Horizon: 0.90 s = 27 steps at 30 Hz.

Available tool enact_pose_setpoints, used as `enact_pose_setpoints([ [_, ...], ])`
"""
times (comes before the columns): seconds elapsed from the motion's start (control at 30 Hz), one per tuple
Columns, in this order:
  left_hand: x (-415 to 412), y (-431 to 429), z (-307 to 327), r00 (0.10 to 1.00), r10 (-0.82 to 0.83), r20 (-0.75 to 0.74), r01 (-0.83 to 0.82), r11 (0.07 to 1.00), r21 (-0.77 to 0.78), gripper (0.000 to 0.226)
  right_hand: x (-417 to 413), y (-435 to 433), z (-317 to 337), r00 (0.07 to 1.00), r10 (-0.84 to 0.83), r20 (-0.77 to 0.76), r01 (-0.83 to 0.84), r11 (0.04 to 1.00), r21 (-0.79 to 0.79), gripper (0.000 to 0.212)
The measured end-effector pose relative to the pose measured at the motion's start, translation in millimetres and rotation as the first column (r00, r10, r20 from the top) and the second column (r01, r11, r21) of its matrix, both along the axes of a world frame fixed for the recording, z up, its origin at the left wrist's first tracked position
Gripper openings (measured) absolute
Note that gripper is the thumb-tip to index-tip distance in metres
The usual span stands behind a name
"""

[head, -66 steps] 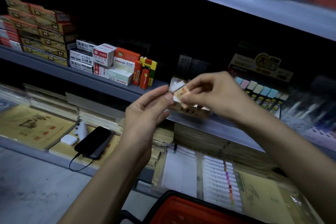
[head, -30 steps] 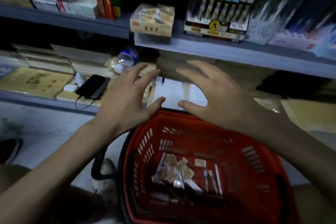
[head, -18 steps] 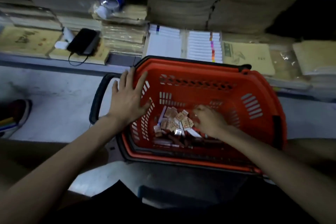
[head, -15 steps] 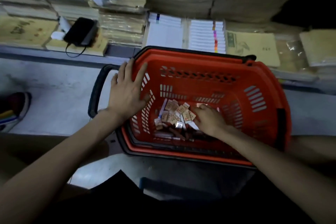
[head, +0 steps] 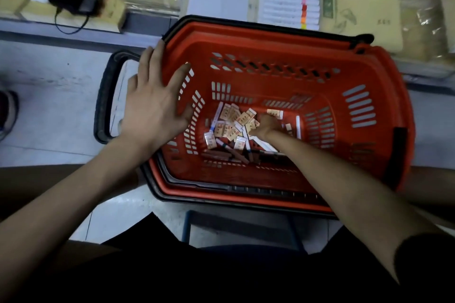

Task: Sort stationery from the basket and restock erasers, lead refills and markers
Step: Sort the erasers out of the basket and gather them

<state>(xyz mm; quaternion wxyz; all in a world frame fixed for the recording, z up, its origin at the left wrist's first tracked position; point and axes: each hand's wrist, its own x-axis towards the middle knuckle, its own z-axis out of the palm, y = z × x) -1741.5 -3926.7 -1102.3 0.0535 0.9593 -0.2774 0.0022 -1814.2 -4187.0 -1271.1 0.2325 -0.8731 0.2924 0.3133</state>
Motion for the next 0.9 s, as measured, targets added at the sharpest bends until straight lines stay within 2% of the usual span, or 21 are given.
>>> enact_pose_setpoints([
  [0.07,2.1,-1.0,0.0,1.0,0.006,-0.003,-0.006,1.0,-0.004,0.077,2.8,-1.4,-6.0,0.999,0.038,-0.018,-0.039,0.999,-0.031,0.061],
  [0.2,7.7,-3.9,-0.2,1.0,0.002,-0.008,-0.002,1.0,0.0,0.074,5.2,-1.9,-12.6,0.995,0.087,-0.045,-0.091,0.993,-0.08,0.045],
  [0.3,10.6,-5.7,-0.1,1.0,-0.006,-0.008,0.006,1.0,0.001,0.072,5.5,-6.3,-17.0,0.995,0.097,-0.037,-0.101,0.989,-0.106,0.044],
  [0.4,11.4,-5.2,-1.5,1.0,-0.009,-0.001,0.009,1.0,-0.007,0.069,5.1,-13.8,-20.3,0.997,0.077,-0.005,-0.078,0.996,-0.054,0.023],
  [0.5,12.5,-5.1,-1.9,1.0,-0.013,0.013,0.013,1.0,-0.014,0.068,3.7,-17.2,-24.0,0.999,0.04,0.026,-0.04,0.999,-0.014,0.034],
  [0.73,12.5,-7.1,2.0,0.999,-0.015,0.043,0.013,0.999,0.052,0.069,6.4,-25.2,3.6,0.995,0.016,0.101,-0.022,0.998,0.055,0.043],
  [0.77,12.4,-7.8,2.9,0.999,-0.014,0.046,0.012,0.998,0.061,0.069,6.2,-26.2,11.3,0.992,0.028,0.12,-0.035,0.998,0.06,0.042],
  [0.83,11.8,-8.7,6.5,0.996,-0.042,0.072,0.037,0.997,0.073,0.068,5.7,-25.6,32.1,0.988,0.026,0.154,-0.039,0.996,0.084,0.023],
  [0.87,11.0,-9.1,8.3,0.992,-0.082,0.092,0.075,0.994,0.079,0.065,5.6,-23.5,43.9,0.982,0.013,0.187,-0.035,0.993,0.117,0.02],
  [0.9,9.9,-10.0,9.3,0.985,-0.135,0.111,0.128,0.989,0.067,0.062,6.9,-19.0,59.7,0.974,-0.003,0.224,-0.032,0.988,0.151,0.035],
])
